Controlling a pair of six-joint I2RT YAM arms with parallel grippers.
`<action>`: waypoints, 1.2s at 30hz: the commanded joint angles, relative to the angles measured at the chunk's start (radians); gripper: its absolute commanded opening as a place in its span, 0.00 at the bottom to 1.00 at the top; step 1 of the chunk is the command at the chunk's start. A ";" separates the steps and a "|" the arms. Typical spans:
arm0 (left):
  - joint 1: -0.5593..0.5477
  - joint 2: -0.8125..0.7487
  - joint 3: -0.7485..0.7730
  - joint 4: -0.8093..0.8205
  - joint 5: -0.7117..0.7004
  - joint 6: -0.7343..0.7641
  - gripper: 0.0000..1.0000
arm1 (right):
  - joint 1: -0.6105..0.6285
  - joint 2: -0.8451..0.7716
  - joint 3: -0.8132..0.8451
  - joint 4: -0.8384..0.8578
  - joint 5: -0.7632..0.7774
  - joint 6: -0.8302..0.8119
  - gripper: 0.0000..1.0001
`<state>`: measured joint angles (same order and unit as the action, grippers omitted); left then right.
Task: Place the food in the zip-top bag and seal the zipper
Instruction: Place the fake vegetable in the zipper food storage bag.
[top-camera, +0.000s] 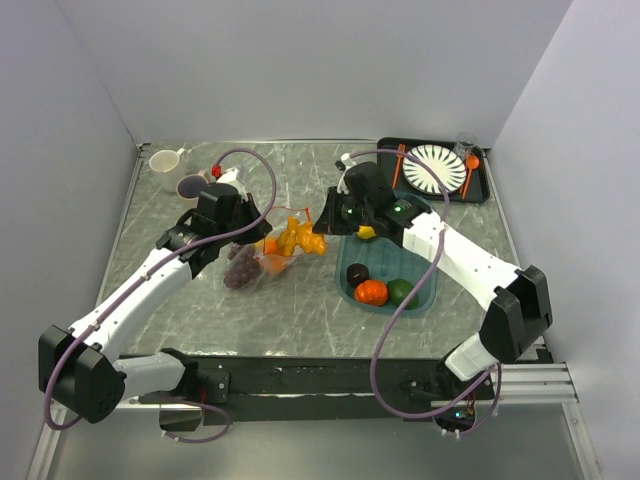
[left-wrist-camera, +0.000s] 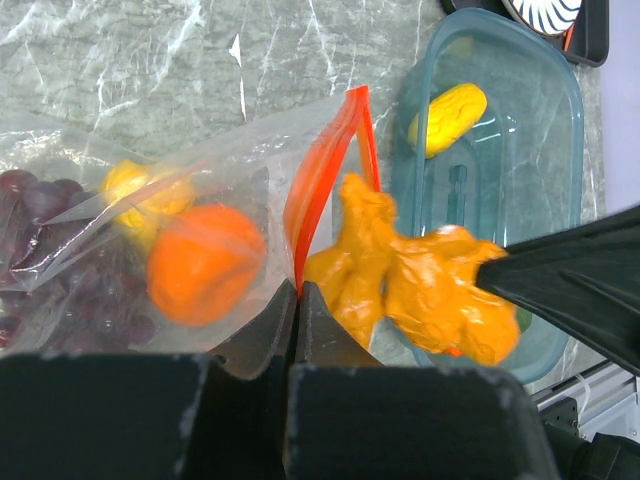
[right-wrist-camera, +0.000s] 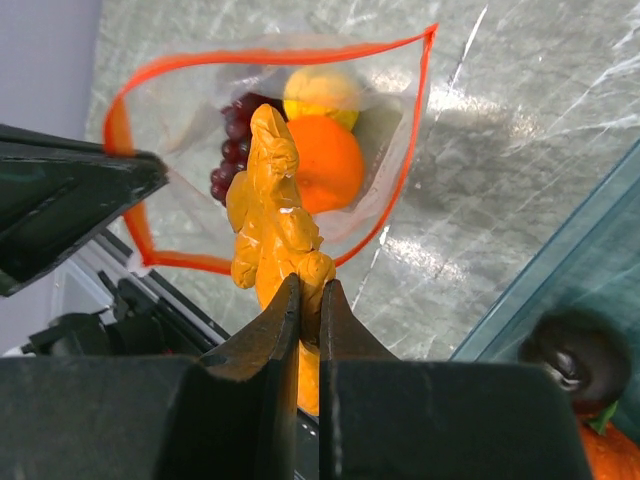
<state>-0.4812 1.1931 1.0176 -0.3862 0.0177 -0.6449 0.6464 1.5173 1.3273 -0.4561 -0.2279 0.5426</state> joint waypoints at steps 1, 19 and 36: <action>-0.004 -0.024 0.036 0.013 -0.013 0.005 0.01 | 0.013 0.075 0.099 -0.048 -0.021 -0.049 0.00; -0.016 -0.046 0.006 0.047 0.076 0.039 0.01 | 0.019 0.337 0.420 -0.133 -0.088 -0.049 0.00; -0.016 -0.067 0.003 0.035 0.002 0.017 0.01 | 0.078 0.383 0.461 -0.216 -0.117 -0.129 0.03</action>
<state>-0.4927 1.1599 1.0138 -0.3817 0.0292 -0.6239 0.7139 1.9007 1.7596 -0.6662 -0.3485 0.4412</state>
